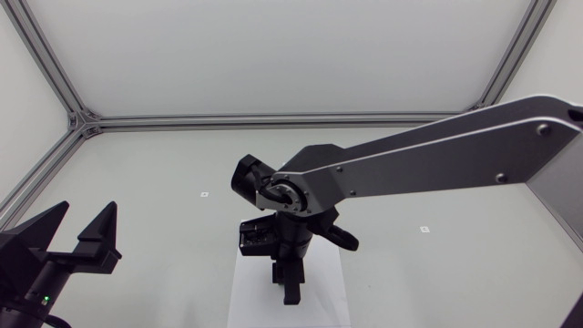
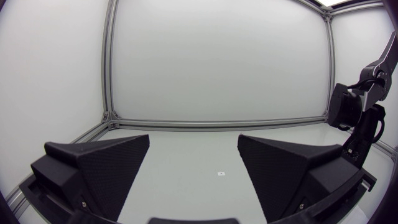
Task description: Pick up the orange 2x2 brick with the right arm and stack it on top of the green 2x2 brick in the center
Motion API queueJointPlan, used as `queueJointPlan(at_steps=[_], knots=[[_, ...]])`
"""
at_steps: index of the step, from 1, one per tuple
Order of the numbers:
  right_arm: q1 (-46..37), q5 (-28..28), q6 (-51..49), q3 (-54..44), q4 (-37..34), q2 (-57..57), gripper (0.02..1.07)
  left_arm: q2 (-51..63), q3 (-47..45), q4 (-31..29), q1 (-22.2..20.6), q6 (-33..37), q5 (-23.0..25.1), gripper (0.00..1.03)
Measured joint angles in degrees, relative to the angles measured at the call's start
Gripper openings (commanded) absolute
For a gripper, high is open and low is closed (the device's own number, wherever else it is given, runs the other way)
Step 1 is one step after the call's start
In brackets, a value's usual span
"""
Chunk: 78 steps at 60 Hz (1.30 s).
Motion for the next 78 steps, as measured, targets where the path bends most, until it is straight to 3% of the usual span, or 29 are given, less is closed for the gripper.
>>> queueJointPlan(at_steps=[40,56,59,78], knots=[[-0.4,-0.2,1.7,0.1,-0.1,0.0,0.3,0.0,0.0,0.0,0.0,0.0,0.0,0.99],[-0.4,-0.2,1.7,0.1,-0.1,0.0,0.4,0.0,0.0,0.0,0.0,0.0,0.0,0.99],[-0.4,-0.2,1.7,0.1,-0.1,0.0,0.47,0.0,0.0,0.0,0.0,0.0,0.0,0.99],[-0.6,0.0,1.7,0.1,-0.2,0.5,0.56,0.0,0.0,0.0,0.0,0.0,0.0,0.99]])
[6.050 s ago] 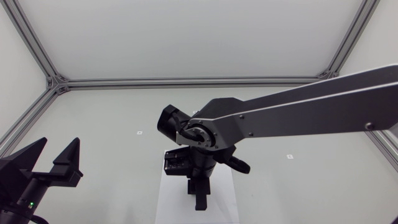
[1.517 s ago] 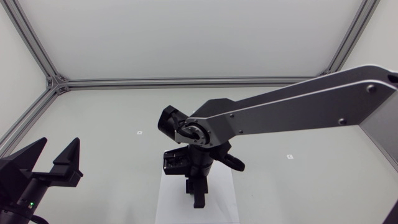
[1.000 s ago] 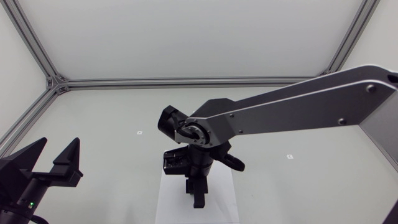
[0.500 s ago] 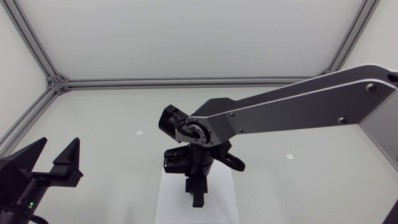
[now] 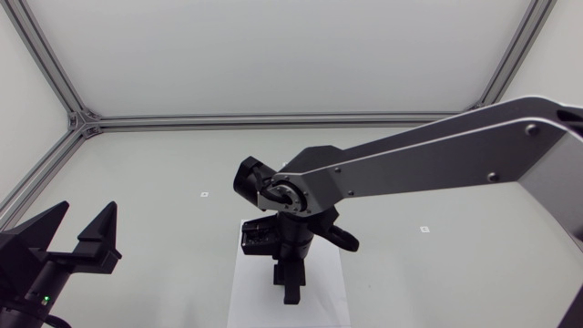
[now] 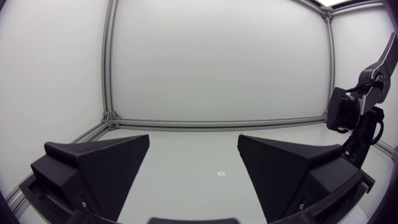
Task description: Pick up the orange 2x2 brick with the right arm and stack it on top of the green 2x2 brick in the center
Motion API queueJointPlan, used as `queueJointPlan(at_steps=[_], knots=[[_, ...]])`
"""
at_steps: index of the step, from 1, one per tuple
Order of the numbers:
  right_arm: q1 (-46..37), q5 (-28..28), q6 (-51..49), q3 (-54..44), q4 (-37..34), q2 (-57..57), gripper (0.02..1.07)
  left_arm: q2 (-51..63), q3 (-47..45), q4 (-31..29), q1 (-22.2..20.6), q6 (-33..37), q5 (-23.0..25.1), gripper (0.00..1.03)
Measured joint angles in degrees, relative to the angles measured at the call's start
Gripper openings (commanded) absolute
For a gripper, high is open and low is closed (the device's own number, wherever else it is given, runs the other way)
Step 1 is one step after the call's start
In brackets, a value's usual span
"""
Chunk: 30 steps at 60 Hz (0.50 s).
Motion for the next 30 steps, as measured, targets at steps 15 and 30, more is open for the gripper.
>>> queueJointPlan(at_steps=[15,30], knots=[[-0.2,0.2,0.0,0.0,0.0,0.5,0.63,0.0,0.0,0.0,0.0,0.0,0.0,0.99],[-0.2,0.2,0.2,0.0,0.0,0.5,0.83,0.0,0.0,0.0,0.0,0.0,0.0,0.99]])
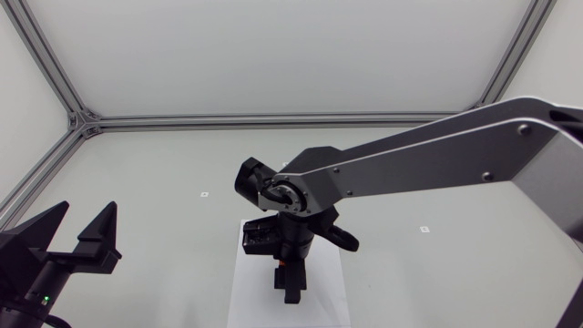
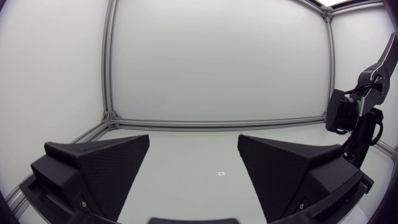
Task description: Pick up the orange 2x2 brick with the right arm and stack it on top of the green 2x2 brick in the center
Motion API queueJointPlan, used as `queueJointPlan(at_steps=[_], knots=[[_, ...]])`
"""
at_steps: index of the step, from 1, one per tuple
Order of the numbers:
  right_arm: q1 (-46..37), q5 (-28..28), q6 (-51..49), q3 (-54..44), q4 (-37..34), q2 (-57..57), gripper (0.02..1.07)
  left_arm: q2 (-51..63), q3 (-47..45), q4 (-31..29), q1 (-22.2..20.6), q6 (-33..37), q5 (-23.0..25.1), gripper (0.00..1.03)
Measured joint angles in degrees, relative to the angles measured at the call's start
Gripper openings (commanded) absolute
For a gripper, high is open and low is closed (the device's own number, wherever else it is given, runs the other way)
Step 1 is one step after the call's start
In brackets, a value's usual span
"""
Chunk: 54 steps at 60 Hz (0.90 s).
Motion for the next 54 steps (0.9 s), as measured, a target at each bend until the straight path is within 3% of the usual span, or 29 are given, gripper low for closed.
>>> queueJointPlan(at_steps=[10,28,54], knots=[[0.0,0.0,0.8,0.0,-0.2,-0.2,1.02,0.0,0.0,0.0,0.0,0.0,0.0,0.99],[0.0,-0.4,2.7,-0.9,-1.5,-7.8,1.02,0.0,0.0,0.0,0.0,0.0,0.0,0.99],[-3.7,-1.1,10.4,-3.9,-3.7,-29.5,1.02,0.0,0.0,0.0,0.0,0.0,0.0,0.99]])
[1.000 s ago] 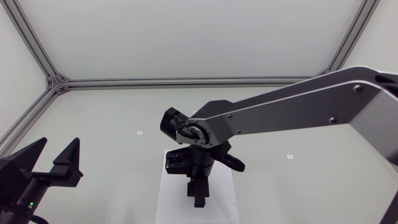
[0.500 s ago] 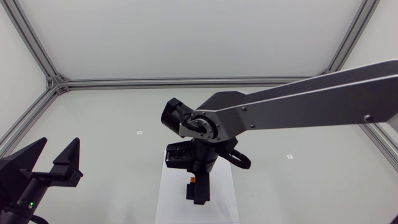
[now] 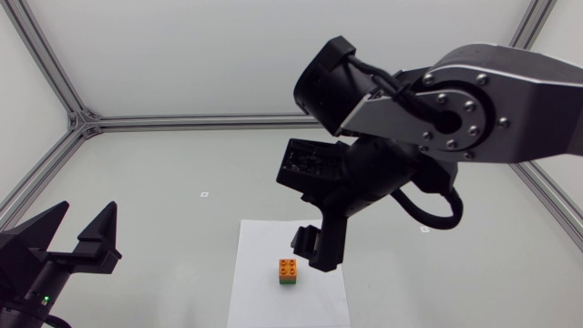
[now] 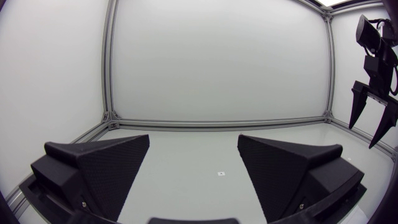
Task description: Pick up the orange 2x2 brick with the right arm and stack it on top of the green 2x2 brick in the center
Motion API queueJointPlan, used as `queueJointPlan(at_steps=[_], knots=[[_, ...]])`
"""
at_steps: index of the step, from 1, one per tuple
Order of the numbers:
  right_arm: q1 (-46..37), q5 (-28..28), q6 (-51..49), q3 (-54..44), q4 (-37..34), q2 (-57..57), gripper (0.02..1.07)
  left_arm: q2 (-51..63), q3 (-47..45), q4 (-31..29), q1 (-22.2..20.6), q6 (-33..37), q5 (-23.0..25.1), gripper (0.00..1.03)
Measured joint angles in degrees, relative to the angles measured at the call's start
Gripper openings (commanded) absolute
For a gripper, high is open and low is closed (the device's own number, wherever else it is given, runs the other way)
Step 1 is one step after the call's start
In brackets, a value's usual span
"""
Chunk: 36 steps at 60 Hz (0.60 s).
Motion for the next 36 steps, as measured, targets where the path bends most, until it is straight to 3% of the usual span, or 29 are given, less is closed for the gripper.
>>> queueJointPlan(at_steps=[14,36], knots=[[-8.2,0.1,4.7,-9.6,1.2,-14.0,1.02,0.0,0.0,0.0,0.0,0.0,0.0,0.99],[-30.6,0.0,4.8,-25.7,8.2,-34.9,1.02,0.0,0.0,0.0,0.0,0.0,0.0,0.99]])
